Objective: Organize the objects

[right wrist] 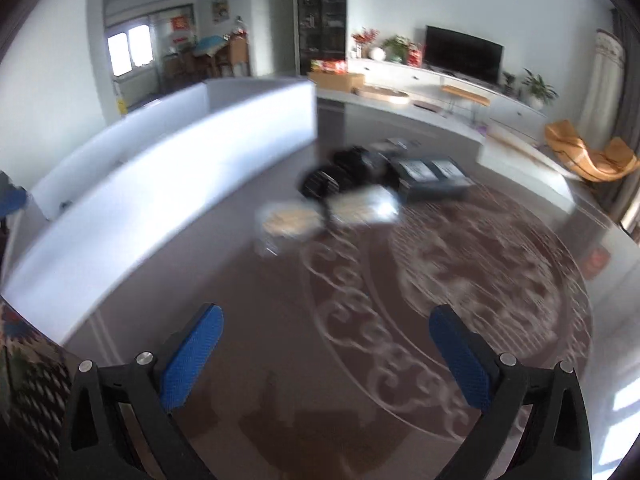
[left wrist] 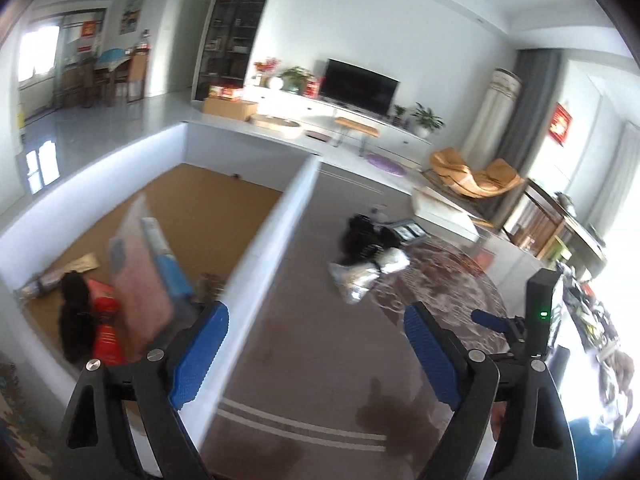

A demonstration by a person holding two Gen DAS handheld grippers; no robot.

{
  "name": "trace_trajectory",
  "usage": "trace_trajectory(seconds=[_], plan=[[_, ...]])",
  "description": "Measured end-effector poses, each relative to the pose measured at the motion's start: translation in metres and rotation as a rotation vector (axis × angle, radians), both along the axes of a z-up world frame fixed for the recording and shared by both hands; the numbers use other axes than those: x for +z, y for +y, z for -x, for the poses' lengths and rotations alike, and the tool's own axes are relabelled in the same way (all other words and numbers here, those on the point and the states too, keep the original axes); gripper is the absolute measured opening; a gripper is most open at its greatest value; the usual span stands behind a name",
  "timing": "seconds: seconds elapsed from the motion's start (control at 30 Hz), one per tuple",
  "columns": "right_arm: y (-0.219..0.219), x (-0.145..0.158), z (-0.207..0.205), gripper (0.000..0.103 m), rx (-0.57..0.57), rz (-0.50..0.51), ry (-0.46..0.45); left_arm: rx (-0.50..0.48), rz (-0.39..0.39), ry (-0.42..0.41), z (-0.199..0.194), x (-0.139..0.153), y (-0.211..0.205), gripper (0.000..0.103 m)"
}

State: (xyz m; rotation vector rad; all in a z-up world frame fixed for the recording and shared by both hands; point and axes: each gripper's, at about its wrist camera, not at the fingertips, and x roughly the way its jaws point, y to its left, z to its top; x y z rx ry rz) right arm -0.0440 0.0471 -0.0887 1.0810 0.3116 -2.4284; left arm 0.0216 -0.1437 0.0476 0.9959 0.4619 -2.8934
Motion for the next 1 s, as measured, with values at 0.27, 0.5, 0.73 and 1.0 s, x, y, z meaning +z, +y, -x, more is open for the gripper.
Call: trace_trajectory(seconds=[0.27,0.5,0.73,1.0], plan=[[0.136,-0.035,-0.014,0.103,-0.247,-0.053,-0.089,-0.181,0.026,-0.182,0.055,-0.062,0.115,0.09],[0.14,-0.036,-0.016,0.103,-0.269,-0.031,-0.103,-0.164,0.139,-0.195,0.054,-0.089,0.134,0.09],[0.138,-0.037,-0.017,0.103,-0.267,-0.033,-0.103,-0.133,0.114,-0.213,0.056,-0.096,0.119,0.09],[0.138,-0.038,-0.017,0.103,-0.267,-0.032,-0.103,-0.13,0.061,-0.24,0.061,-0.104,0.114,0.09]])
